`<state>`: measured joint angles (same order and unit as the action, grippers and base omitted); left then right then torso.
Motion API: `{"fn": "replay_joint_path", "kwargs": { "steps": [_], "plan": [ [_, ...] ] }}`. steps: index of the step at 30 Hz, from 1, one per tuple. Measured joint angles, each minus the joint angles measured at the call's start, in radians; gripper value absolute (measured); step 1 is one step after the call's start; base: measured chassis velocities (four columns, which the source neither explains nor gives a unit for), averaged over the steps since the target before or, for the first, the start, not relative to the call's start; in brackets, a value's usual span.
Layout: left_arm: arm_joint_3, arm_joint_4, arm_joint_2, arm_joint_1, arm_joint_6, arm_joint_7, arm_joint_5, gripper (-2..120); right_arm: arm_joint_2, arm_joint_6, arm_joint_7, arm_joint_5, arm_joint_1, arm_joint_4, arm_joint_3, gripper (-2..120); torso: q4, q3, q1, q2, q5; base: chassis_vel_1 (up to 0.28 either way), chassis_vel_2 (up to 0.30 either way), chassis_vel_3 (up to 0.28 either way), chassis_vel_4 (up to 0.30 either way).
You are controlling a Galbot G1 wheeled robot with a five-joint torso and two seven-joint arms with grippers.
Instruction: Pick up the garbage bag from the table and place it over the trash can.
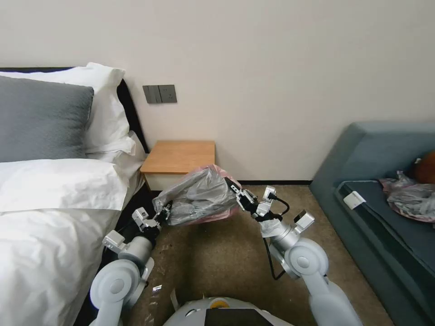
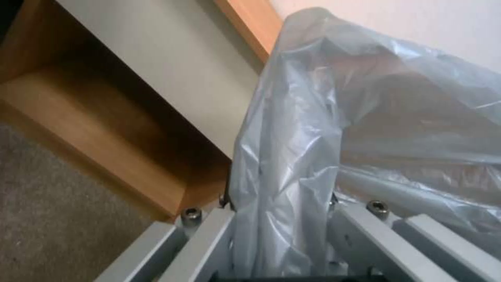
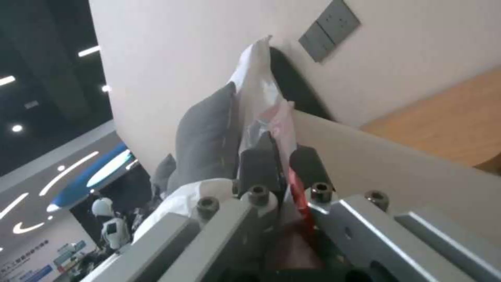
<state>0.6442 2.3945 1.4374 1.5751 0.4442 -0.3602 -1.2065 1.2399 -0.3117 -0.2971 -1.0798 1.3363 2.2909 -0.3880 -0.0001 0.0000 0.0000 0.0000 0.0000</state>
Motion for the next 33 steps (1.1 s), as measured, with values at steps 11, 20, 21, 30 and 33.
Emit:
{"fn": "replay_joint_path", "kwargs": {
  "steps": [11, 20, 21, 30, 33],
  "plan": [
    [-0.010, -0.007, -0.007, 0.016, 0.002, 0.049, 0.076, 5, -0.018, -0.003, 0.092, -0.037, -0.050, 0.010, -0.010, 0, 0.0000, 0.000, 0.000, 0.000, 0.0000, 0.000, 0.000, 0.000, 0.000],
    [0.000, -0.001, -0.016, 0.037, 0.016, 0.153, 0.105, 5, -0.026, -0.008, 0.188, -0.039, -0.093, -0.038, 0.001, 0, 0.0001, 0.000, 0.000, 0.000, 0.0001, 0.000, 0.000, 0.000, 0.000],
    [0.001, -0.001, -0.016, 0.038, 0.017, 0.166, 0.110, 5, -0.027, -0.008, 0.201, -0.039, -0.097, -0.044, 0.003, 0, 0.0001, 0.000, 0.000, 0.000, 0.0001, 0.000, 0.000, 0.000, 0.000],
    [0.010, 0.001, -0.012, 0.025, 0.018, 0.184, 0.068, 5, -0.044, -0.014, 0.189, -0.001, -0.083, -0.077, -0.008, 0, 0.0000, 0.000, 0.000, 0.000, 0.0000, 0.000, 0.000, 0.000, 0.000],
    [0.014, 0.002, -0.010, 0.025, 0.018, 0.191, 0.048, 5, -0.045, -0.011, 0.174, 0.015, -0.082, -0.092, -0.010, 0, 0.0000, 0.000, 0.000, 0.000, 0.0000, 0.000, 0.000, 0.000, 0.000]
  ]
}}
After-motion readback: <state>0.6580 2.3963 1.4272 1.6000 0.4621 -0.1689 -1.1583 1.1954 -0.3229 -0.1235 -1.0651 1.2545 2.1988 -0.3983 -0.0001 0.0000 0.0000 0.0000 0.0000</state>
